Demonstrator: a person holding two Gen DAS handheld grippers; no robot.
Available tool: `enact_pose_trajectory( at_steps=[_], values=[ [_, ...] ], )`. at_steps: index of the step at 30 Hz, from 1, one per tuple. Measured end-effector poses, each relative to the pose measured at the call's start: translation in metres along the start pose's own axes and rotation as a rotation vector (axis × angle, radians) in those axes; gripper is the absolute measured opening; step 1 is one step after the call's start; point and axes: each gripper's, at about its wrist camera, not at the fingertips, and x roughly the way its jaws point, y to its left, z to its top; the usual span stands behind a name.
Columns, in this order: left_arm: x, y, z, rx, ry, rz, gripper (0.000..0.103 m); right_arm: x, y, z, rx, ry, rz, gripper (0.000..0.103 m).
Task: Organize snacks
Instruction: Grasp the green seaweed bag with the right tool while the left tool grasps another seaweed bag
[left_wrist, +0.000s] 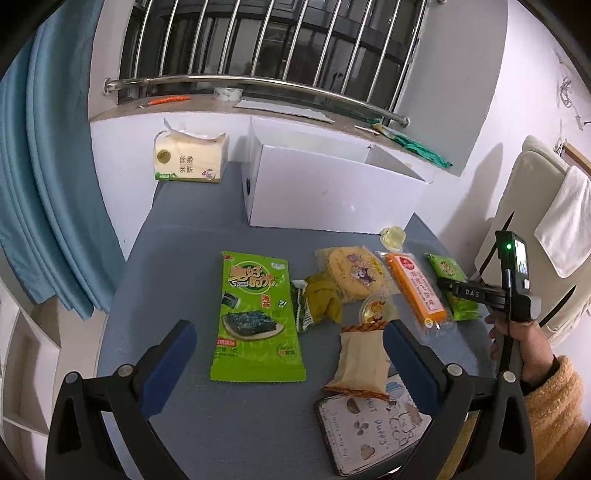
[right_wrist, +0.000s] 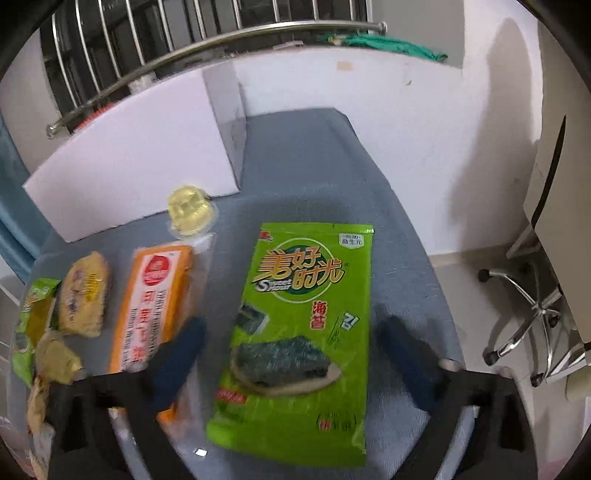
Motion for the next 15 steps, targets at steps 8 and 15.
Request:
enact_pose_trajectory(
  at_steps=[8, 15],
  values=[
    [0.014, -0.001, 0.0, 0.026, 0.037, 0.01, 0.103, -0.01, -0.011, -0.002, -0.012, -0.027, 0.001, 0.065],
    [0.056, 0.0, 0.005, 0.097, 0.154, 0.064, 0.103, -0.062, -0.018, -0.015, 0.033, -0.145, 0.06, 0.065]
  ],
)
